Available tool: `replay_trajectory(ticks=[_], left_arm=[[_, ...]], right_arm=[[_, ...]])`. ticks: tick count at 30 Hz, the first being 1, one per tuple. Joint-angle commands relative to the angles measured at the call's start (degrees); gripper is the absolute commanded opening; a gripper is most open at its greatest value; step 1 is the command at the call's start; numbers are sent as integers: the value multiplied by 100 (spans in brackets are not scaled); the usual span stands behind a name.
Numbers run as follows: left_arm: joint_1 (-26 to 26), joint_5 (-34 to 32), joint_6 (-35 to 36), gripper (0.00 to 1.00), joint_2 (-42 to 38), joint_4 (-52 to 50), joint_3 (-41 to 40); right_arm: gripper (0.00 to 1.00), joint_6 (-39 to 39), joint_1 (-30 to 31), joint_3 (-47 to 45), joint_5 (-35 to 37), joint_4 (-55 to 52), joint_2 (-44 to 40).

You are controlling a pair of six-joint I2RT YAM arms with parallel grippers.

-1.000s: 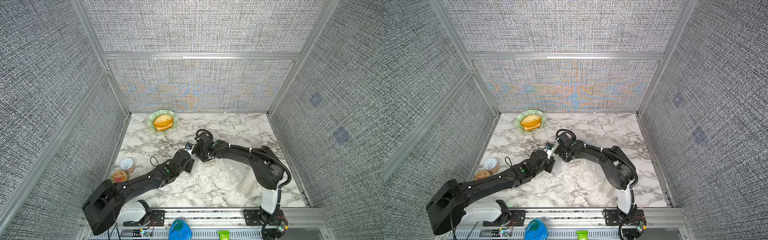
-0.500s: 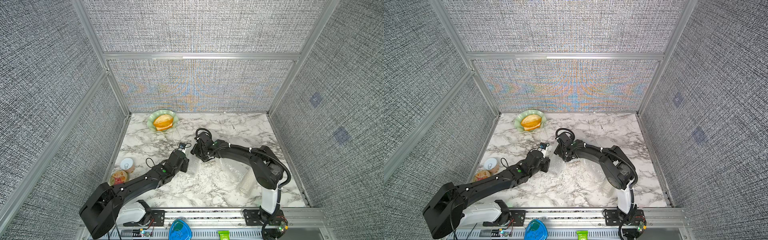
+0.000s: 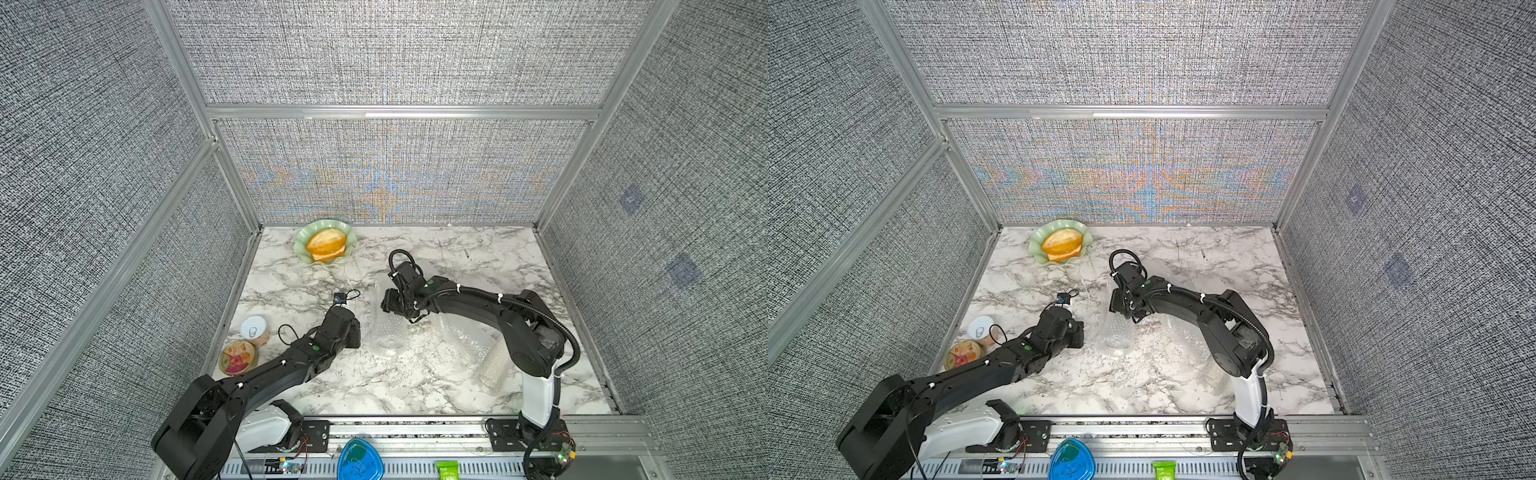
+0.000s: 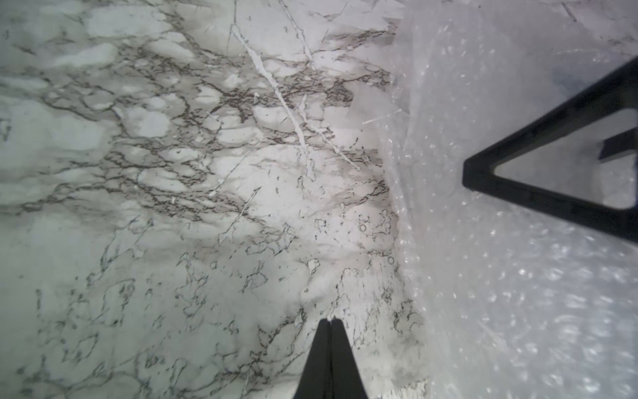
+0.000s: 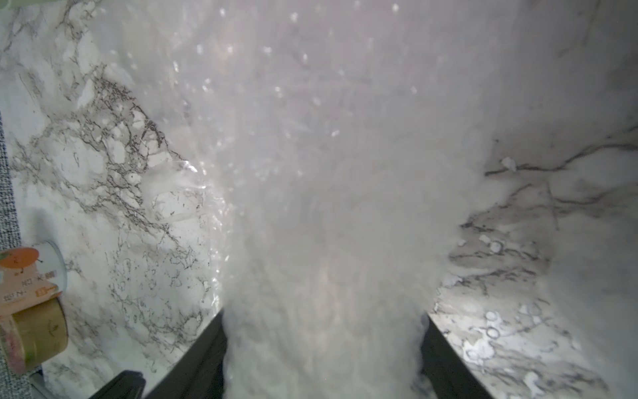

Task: Unwrap the vase from the bubble wrap
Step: Unwrap the bubble wrap at the center of the board.

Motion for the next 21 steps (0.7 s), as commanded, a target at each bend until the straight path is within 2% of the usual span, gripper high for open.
replay_trajectory(ticks=[1, 5, 9, 21], left_arm=[[58, -410, -630, 0, -184, -169, -108], [91, -875, -921, 0, -535, -219, -367], [254, -1033, -1249, 0, -863, -526, -415], [863, -847, -1397, 0, -1210, -1081, -286]], right_arm=[[57, -816, -17, 2, 221, -933, 150], [57, -1059, -8, -53, 3, -678, 134], [58, -1151, 17, -51, -284, -408, 134], [62, -1037, 265, 567, -487, -162, 533]])
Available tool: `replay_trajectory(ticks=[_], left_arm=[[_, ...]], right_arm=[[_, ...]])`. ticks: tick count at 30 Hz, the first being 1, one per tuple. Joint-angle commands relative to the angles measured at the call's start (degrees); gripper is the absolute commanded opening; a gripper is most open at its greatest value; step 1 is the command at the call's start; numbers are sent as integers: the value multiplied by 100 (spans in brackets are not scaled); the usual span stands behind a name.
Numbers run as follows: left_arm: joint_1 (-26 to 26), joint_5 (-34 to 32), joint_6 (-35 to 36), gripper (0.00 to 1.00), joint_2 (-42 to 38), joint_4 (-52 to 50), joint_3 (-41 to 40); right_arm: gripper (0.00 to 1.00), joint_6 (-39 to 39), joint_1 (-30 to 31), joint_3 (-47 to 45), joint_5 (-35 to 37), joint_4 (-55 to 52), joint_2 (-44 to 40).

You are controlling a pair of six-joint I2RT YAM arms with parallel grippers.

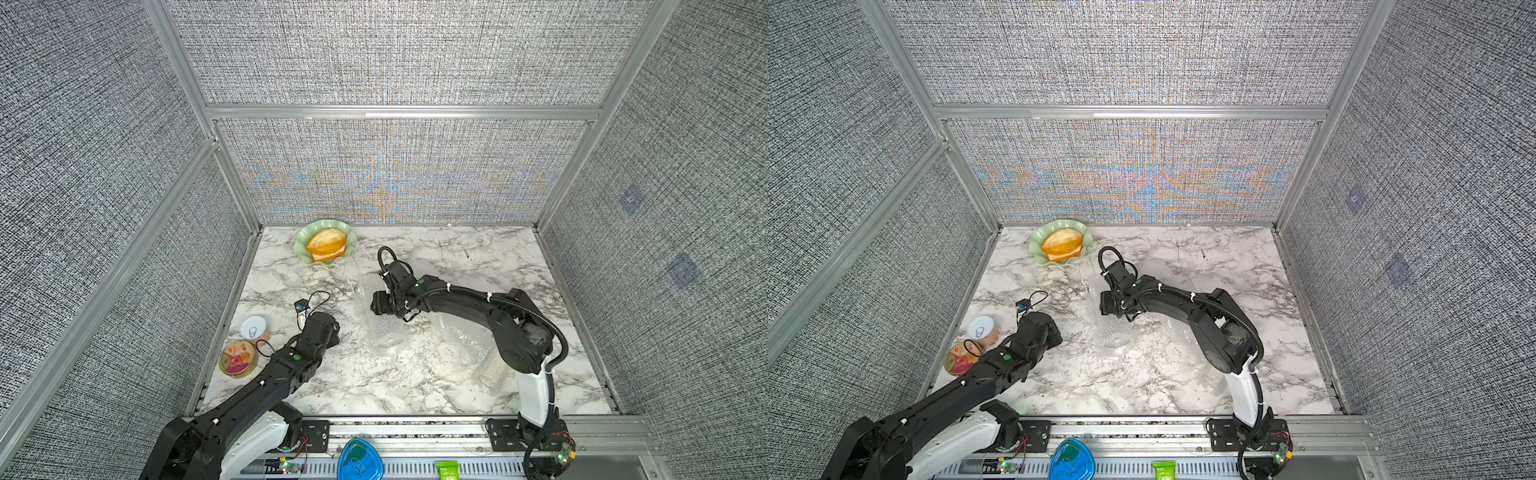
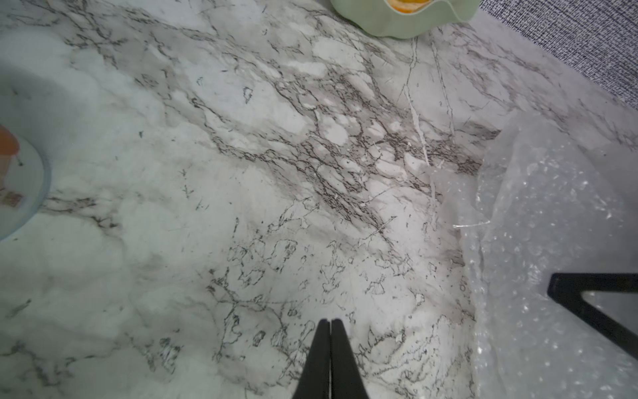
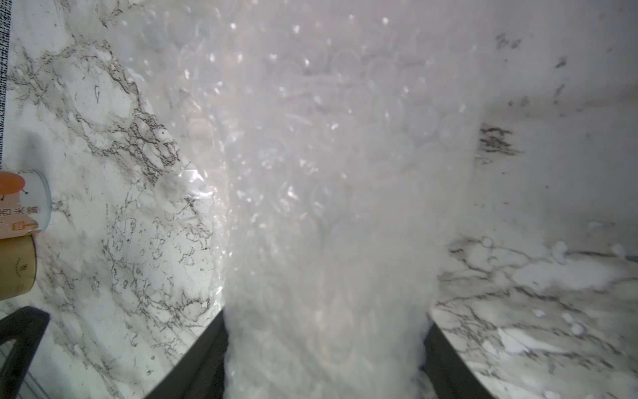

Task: Unwrap the vase from the bubble wrap
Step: Unwrap the bubble wrap at the center of the board.

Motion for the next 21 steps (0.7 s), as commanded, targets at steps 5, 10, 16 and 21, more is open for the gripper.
replay_trajectory(ticks=[5, 10, 16, 21], left_arm=[[135, 766, 290, 0, 112, 313, 129], [134, 1646, 506, 0, 603, 879, 282], [135, 2154, 656, 41, 1343, 1159, 591], [151, 2149, 691, 43, 1616, 1160, 713]], right_arm=[[63, 343, 70, 0, -459, 54, 142], [63, 574, 79, -92, -718, 417, 143], [63, 556, 70, -171, -771, 494, 83], [63, 541, 43, -175, -820, 506, 97]])
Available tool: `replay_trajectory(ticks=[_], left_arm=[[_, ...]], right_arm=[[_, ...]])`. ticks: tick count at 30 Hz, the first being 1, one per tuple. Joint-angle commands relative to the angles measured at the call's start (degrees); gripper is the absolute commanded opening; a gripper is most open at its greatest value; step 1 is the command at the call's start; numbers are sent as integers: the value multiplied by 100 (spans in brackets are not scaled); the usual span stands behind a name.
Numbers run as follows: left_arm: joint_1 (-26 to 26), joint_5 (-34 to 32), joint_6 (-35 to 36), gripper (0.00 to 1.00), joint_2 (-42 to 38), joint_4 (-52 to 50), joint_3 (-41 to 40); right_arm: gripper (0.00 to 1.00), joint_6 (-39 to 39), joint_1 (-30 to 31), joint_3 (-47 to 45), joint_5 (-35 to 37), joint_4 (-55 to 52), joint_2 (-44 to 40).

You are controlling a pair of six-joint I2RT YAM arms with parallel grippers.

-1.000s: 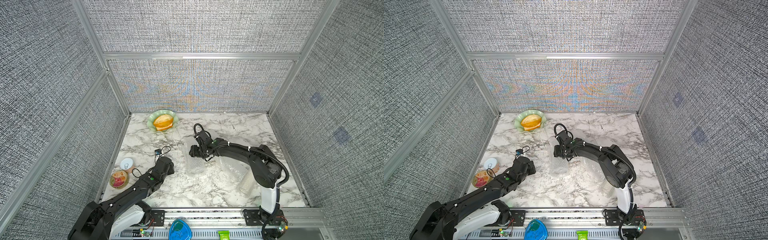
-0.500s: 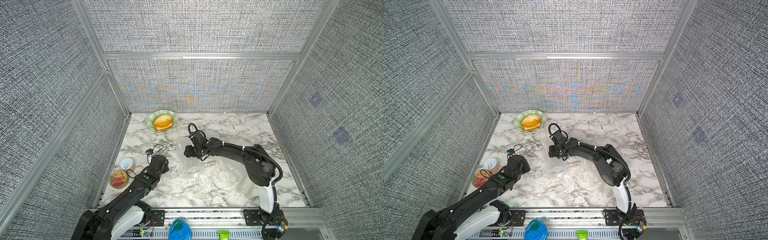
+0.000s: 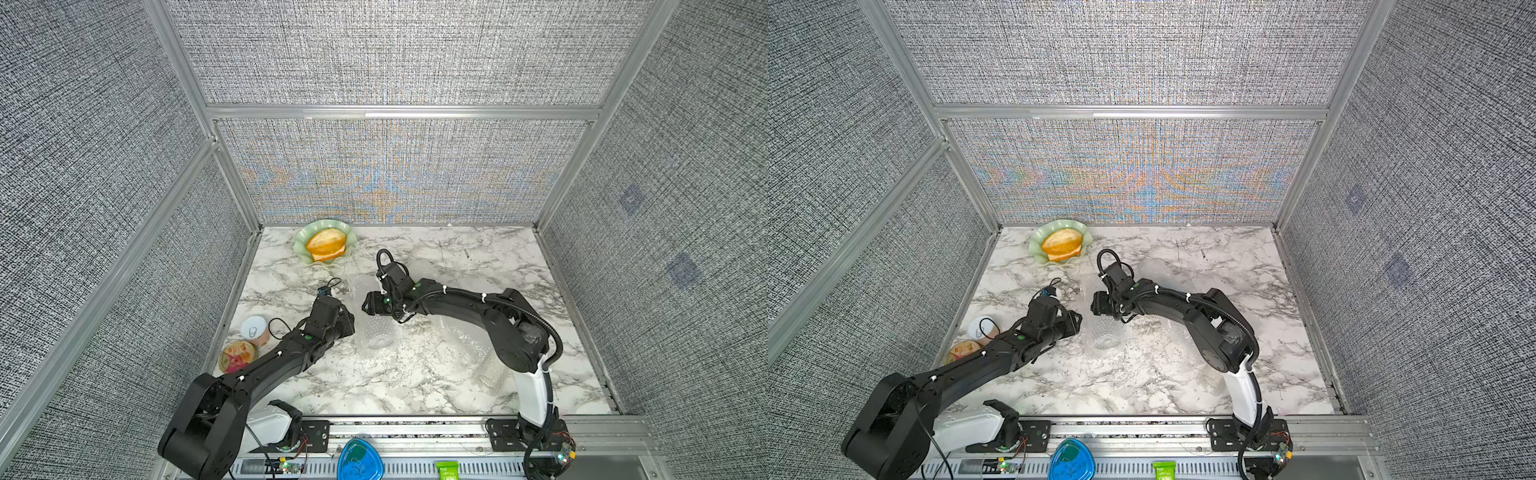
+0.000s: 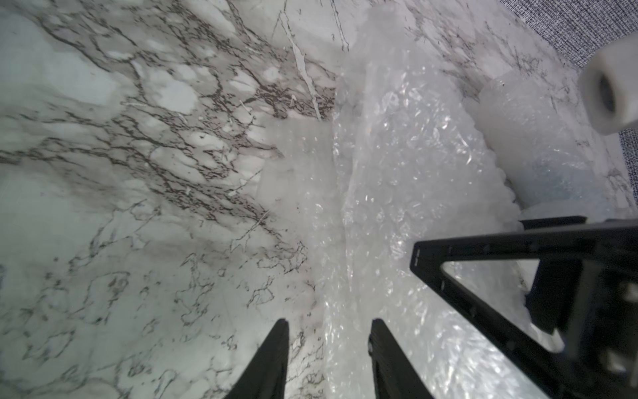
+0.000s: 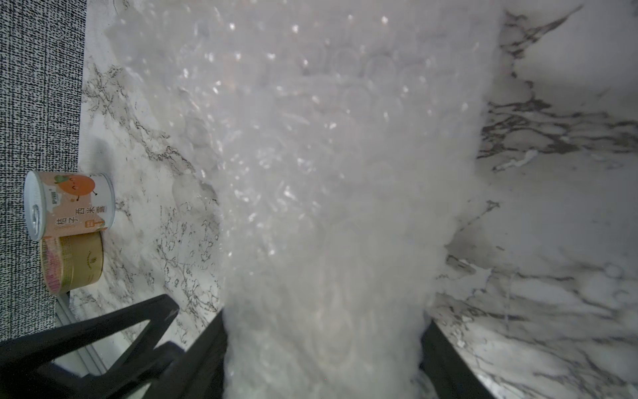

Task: Unwrap the vase from the bubble wrap
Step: Unwrap the bubble wrap at the center of the board.

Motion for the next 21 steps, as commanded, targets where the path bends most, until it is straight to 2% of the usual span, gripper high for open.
replay_trajectory(ticks=[1, 10, 14, 19, 21], left_arm=[[33, 176, 103, 43, 117, 161, 64], [151, 453, 142, 43, 726, 407, 91], [233, 676, 174, 40, 1078, 762, 73], [269, 935, 160, 21, 1357, 1009, 220], [289, 1020, 189, 8, 1415, 963, 323]], right_arm=[[63, 102, -7, -23, -253, -175, 24], [63, 114, -64, -84, -332, -120, -22], [63, 134, -74, -137, -351, -76, -38], [63, 137, -88, -198, -351, -43, -67], [63, 140, -97, -237, -351, -17, -77]])
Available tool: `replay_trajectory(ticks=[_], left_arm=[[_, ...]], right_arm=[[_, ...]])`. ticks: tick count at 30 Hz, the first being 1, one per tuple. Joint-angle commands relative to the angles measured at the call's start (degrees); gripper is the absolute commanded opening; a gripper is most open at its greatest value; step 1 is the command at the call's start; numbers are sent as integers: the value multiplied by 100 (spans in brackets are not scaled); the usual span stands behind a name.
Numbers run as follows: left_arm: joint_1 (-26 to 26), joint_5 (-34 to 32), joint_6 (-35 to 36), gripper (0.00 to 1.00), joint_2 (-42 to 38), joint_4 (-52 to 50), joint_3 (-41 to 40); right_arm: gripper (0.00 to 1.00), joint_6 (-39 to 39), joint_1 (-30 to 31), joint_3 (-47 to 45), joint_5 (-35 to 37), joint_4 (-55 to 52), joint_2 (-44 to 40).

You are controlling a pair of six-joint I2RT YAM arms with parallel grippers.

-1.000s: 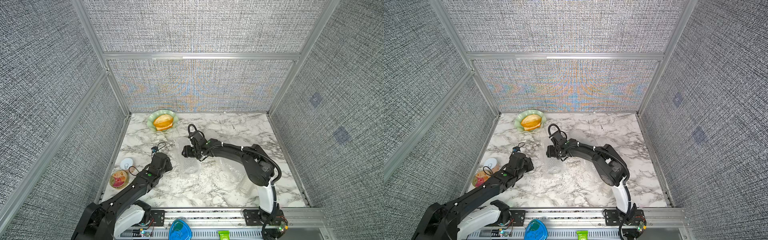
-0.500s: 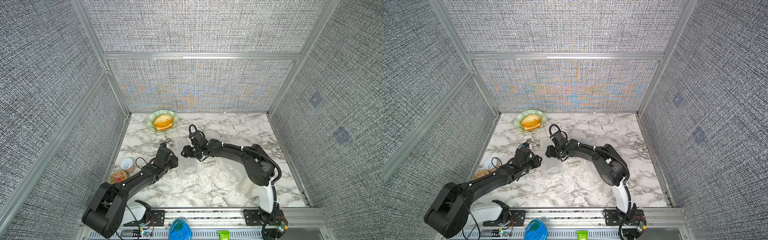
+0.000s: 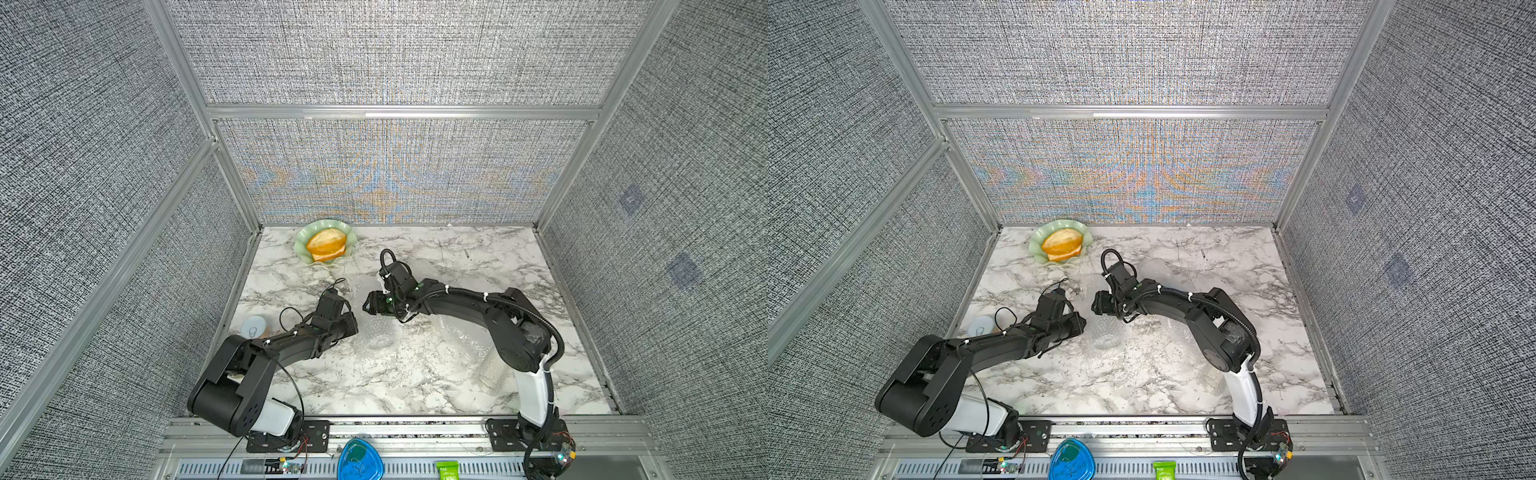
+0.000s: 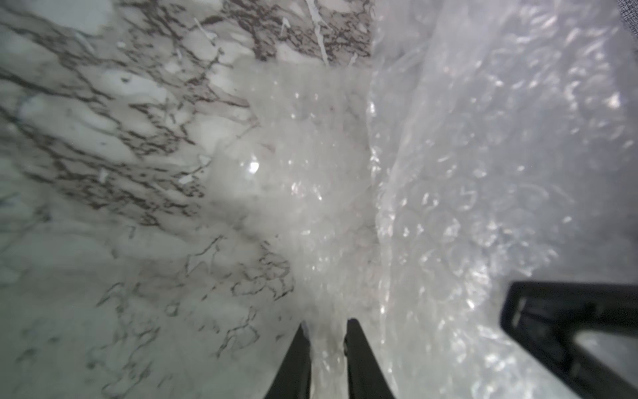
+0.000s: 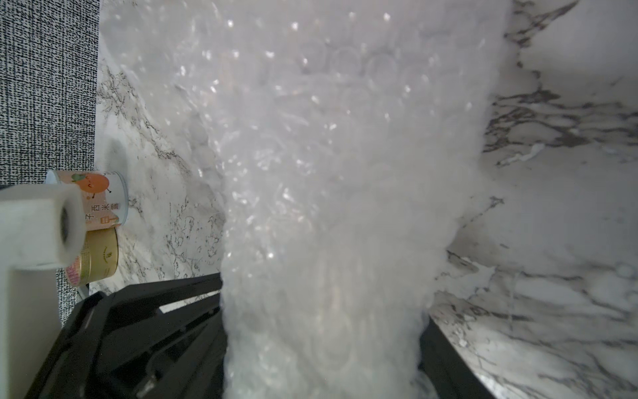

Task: Unwrap the vase from the bubble wrap
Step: Unwrap the bubble wrap at the center of the board.

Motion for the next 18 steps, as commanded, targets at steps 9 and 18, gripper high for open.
replay_trajectory(ticks=[9, 18], left_arm=[[303, 222, 121, 0, 22, -17, 88], [853, 441, 44, 0, -501, -49, -258]], right_arm=[[69, -177, -55, -146, 94, -398, -105], [80, -1024, -222, 106, 1235, -1395, -323]])
